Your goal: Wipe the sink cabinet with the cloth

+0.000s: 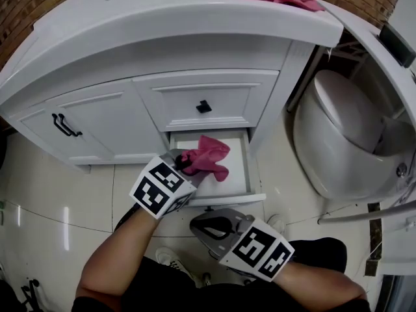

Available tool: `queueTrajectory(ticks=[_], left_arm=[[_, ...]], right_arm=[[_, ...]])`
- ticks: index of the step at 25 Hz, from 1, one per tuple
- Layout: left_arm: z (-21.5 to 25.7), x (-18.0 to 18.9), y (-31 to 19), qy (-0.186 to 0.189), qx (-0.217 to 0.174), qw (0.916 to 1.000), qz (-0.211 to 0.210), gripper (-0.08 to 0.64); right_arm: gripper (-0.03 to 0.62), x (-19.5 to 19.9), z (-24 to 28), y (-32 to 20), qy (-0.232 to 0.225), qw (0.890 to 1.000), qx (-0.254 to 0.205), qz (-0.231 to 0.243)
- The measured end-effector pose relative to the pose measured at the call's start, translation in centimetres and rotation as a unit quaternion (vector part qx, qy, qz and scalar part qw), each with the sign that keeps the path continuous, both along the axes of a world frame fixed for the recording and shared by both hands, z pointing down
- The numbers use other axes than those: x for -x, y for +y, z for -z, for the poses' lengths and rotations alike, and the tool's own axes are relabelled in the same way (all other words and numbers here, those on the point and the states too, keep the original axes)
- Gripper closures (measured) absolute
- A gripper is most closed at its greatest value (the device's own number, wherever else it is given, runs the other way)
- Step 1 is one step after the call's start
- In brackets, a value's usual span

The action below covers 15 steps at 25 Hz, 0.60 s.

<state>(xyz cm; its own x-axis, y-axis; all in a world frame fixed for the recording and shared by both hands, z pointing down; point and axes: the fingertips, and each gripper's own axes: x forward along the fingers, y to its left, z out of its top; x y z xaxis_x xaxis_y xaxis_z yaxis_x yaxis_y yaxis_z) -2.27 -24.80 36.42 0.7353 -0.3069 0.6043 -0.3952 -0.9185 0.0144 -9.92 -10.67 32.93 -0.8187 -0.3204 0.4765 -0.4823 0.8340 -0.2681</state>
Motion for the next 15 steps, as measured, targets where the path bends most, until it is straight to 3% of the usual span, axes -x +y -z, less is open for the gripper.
queueTrajectory(ticks=[7, 15], left_arm=[[-4.5, -3.1, -3.4, -0.040, 0.021, 0.9989, -0.012, 0.463], [-10.5, -5.6, -5.7, -0.103, 0.056, 0.9923, -0.041, 0.463]], right_arm=[[0.586, -2.0, -0.3, -3.1, -0.008, 1.000, 0.009, 0.000], [0.586, -0.7, -2.2, -3.1, -0.002, 0.997, 0.030, 0.075]])
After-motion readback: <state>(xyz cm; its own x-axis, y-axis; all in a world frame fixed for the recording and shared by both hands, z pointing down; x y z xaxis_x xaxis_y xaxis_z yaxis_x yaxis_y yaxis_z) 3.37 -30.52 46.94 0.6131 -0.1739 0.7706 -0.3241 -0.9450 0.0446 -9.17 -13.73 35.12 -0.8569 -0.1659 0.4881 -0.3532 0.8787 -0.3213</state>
